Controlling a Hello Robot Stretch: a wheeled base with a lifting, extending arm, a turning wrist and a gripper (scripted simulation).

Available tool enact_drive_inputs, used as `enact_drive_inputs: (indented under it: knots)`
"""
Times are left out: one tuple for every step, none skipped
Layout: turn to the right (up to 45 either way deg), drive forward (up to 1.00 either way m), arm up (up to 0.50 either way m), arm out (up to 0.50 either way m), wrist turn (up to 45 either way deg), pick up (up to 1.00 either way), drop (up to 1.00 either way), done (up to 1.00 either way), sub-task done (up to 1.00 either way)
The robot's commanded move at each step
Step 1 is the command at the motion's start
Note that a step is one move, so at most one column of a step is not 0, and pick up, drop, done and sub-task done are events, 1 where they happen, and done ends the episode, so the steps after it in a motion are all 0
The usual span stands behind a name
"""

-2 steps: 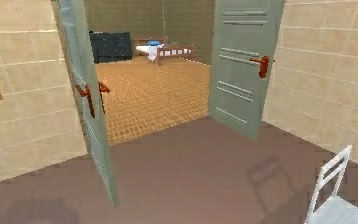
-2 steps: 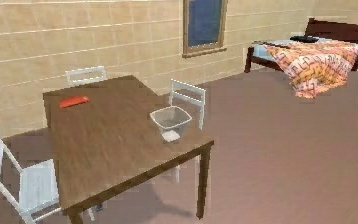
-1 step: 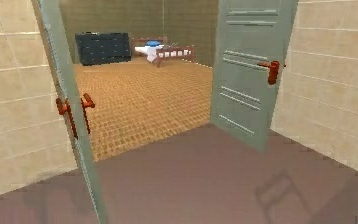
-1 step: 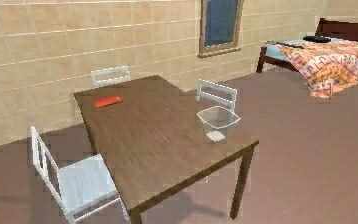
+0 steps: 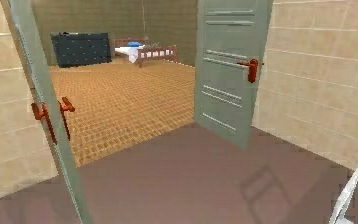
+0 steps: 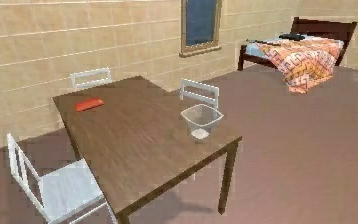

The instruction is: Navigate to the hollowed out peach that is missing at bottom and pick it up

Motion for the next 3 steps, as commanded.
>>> enact_drive_inputs:
  knots:
    - [3.0,0.00,0.00,0.00,0.0,0.00,0.00,0.00,0.00]
    - [0.0,1.00,0.00,0.00,0.0,0.00,0.00,0.00,0.00]
    - [0.0,0.10,0.00,0.00,0.0,0.00,0.00,0.00,0.00]
